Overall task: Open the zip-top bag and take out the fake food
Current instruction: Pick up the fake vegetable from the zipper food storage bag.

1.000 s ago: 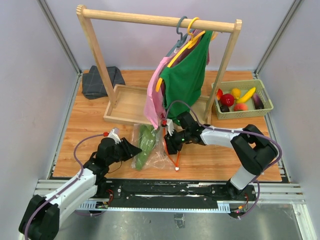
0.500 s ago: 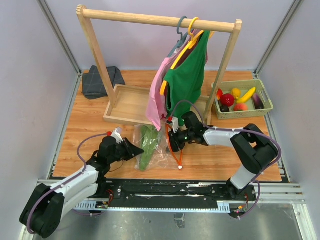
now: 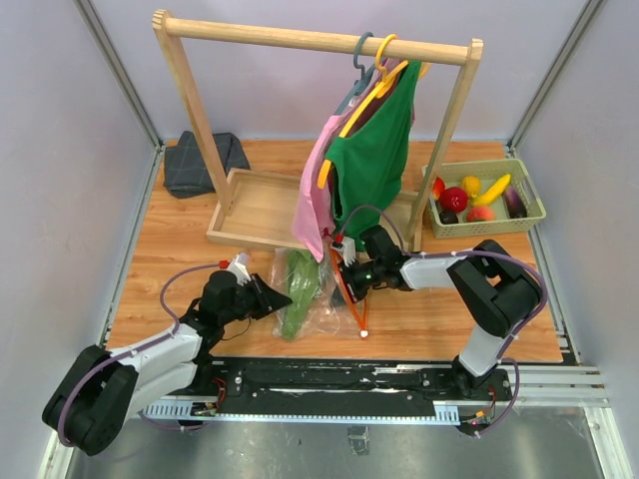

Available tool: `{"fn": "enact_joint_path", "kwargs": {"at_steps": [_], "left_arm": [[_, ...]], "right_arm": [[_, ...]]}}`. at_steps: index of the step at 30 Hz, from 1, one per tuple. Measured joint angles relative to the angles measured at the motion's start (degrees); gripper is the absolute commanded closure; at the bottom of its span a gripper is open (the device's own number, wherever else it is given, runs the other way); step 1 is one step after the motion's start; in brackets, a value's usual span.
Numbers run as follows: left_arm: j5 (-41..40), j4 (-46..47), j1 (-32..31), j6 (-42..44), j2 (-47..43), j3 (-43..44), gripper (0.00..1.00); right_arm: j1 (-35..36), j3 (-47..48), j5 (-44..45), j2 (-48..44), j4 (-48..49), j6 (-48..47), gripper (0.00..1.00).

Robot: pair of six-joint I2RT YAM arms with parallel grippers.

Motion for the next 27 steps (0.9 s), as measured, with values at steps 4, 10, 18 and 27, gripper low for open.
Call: {"fn": "enact_joint_path", "kwargs": {"at_steps": [4, 10, 18, 27], "left_arm": [[-0.3, 1.6, -1.8, -0.2, 2.0, 0.8, 0.87], [-0.7, 3.0, -3.0, -0.4, 4.0, 1.6, 0.86], [-0.6, 3.1, -3.4, -0.3, 5.9, 2.6, 0.81], [0.5, 3.8, -3.7, 0.3, 8.9, 3.6, 0.75]], "right_arm": [[0.0, 0.0, -1.8, 0.9, 1.5, 2.8, 0.84], [0.0, 0.1, -4.3, 1.4, 4.0, 6.9, 0.62], [-0.5, 0.1, -6.3, 1.8, 7.0, 10.7, 0.57], [-0.6, 1.2, -7.2, 5.2, 8.8, 13.5, 0.50]]}}
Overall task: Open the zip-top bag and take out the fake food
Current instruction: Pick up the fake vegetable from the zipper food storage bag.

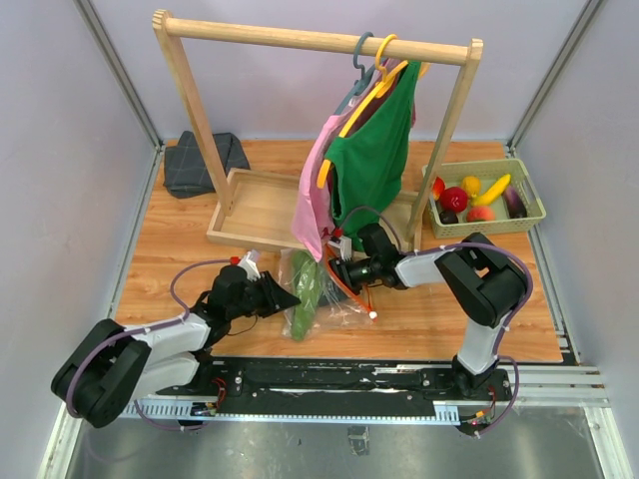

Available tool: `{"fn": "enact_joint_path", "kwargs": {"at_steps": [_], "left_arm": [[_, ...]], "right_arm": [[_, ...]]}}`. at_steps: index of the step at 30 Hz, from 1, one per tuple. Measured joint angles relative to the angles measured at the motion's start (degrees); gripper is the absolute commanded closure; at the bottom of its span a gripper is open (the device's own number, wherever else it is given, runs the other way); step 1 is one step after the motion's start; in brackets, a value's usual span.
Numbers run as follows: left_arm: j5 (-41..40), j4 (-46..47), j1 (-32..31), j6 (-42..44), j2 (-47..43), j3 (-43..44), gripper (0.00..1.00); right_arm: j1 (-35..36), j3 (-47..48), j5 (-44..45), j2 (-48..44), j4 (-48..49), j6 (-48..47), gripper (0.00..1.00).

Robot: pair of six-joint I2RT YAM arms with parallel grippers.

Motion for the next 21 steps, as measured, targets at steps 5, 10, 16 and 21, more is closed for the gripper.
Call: {"fn": "enact_joint_path", "kwargs": {"at_steps": [5, 10, 16, 21], "left_arm": [[0.5, 1.0, 0.0, 0.4, 1.2, 0.2, 0.81], [1.4, 1.2, -0.1, 1.2, 2.4, 1.2, 0.81], [2.7, 1.7, -1.0, 2.0, 4.0, 2.2, 0.79], [4.0, 3.2, -1.6, 2.4, 5.8, 2.7, 0.71]], "right_arm": [[-0.2, 0.0, -1.2, 0.0, 3.9, 3.0, 0.43], [-0.9, -0.1, -1.7, 0.0, 6.8, 5.2, 0.37], [-1.0, -0.1, -1.7, 0.0, 7.3, 6.0, 0.28], [-1.0, -0.2, -1.7, 0.0, 7.8, 6.2, 0.30]]}}
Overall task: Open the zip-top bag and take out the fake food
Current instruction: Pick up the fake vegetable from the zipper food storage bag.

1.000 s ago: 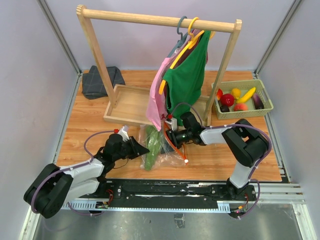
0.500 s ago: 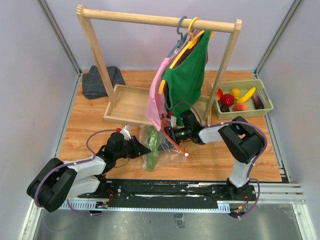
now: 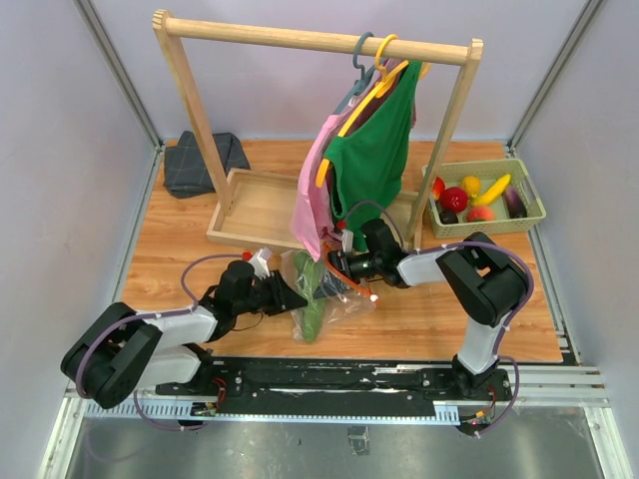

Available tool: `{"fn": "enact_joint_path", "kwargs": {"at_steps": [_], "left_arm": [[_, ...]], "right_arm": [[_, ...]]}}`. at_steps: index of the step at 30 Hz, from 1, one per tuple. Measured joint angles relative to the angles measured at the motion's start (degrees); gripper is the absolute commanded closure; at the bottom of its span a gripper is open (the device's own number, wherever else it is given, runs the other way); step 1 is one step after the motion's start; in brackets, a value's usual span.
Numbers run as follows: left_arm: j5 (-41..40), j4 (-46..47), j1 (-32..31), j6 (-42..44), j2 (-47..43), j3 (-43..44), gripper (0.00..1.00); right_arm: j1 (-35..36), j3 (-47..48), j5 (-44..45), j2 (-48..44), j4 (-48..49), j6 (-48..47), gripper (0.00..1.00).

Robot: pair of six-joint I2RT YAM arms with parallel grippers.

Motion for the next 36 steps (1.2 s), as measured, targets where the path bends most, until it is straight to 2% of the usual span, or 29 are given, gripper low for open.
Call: {"fn": "enact_joint_path", "kwargs": {"at_steps": [3, 11, 17, 20, 25, 31, 34, 36], "left_arm": [[0.7, 0.3, -0.8, 0.3, 1.3, 0.7, 0.68], [2.5, 0.7, -3.1, 0.5, 4.7, 3.2, 0.68], [3.5, 1.7, -3.6, 0.5, 5.8, 3.8, 0.73], [4.1, 2.3, -3.7, 0.4, 6.1, 3.9, 0.77], [4.7, 3.2, -4.2, 0.5, 6.2, 4.0, 0.77], [5.4, 4.5, -4.4, 0.4, 6.4, 4.0, 0.78], [5.7, 5.0, -4.4, 0.4, 6.9, 4.2, 0.78], [5.9, 5.2, -4.4, 0.4, 7.1, 4.4, 0.77]], "right_arm": [[0.0, 0.0, 0.0, 0.0, 0.1, 0.0, 0.32], [-0.1, 0.0, 0.1, 0.0, 0.0, 0.0, 0.34], [-0.1, 0.0, 0.8, 0.0, -0.8, -0.3, 0.44], [-0.1, 0.0, 1.2, 0.0, -1.2, -0.3, 0.43], [-0.1, 0.0, 1.2, 0.0, -1.3, 0.2, 0.38], [-0.1, 0.0, 1.1, 0.0, -1.3, 1.1, 0.39], [-0.1, 0.0, 1.1, 0.0, -1.3, 1.2, 0.42], [-0.1, 0.0, 1.1, 0.0, -1.3, 1.2, 0.51]]}}
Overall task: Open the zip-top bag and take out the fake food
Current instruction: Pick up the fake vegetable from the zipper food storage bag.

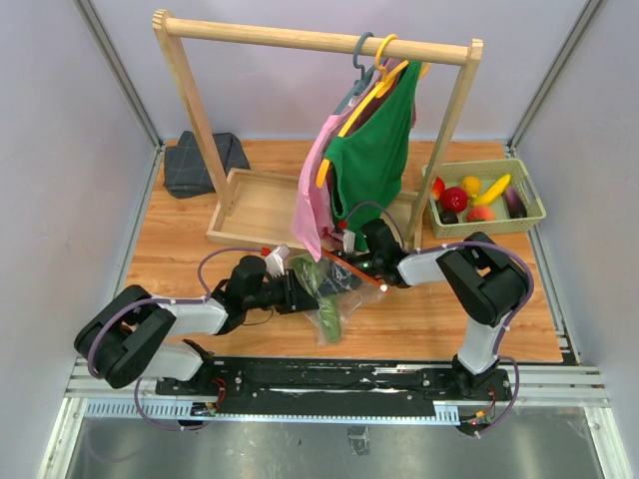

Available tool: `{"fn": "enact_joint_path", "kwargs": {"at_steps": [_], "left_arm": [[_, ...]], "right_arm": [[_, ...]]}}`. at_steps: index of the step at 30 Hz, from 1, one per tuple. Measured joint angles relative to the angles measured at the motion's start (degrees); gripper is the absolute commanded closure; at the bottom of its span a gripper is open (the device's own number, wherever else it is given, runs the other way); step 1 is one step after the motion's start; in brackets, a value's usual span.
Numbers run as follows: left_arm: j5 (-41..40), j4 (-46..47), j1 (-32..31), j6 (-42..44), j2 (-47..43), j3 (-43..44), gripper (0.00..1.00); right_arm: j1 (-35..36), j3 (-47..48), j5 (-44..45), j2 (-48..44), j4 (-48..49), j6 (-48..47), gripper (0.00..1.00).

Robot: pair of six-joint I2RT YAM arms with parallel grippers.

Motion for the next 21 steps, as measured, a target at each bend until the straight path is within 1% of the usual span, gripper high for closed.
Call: {"fn": "enact_joint_path", "kwargs": {"at_steps": [3, 8, 12, 17, 19, 21], "left_arm": [[0.5, 0.3, -0.2, 0.0, 0.6, 0.5, 0.75], [1.1, 0.6, -0.3, 0.0, 1.1, 0.6, 0.71], [1.1, 0.7, -0.3, -0.3, 0.0, 0.3, 0.60], [0.9, 1.1, -0.3, -0.4, -4.7, -1.5, 0.45], [0.7, 0.7, -0.3, -0.2, -7.0, -2.3, 0.42], [-0.1, -0.7, -0.3, 0.1, -9.0, -2.7, 0.42]], "right_arm": [[0.0, 0.0, 0.0, 0.0, 0.0, 0.1, 0.63], [0.0, 0.3, -0.3, 0.0, -0.7, 0.1, 0.77], [-0.3, 1.0, -0.7, -0.2, -1.9, -0.4, 0.81], [-0.4, 1.0, -1.3, -1.1, -2.6, -1.6, 0.85], [-0.5, 1.0, -1.5, -1.2, -2.9, -2.1, 0.86], [-0.9, 1.0, -1.7, -1.6, -3.4, -2.8, 0.86]]}}
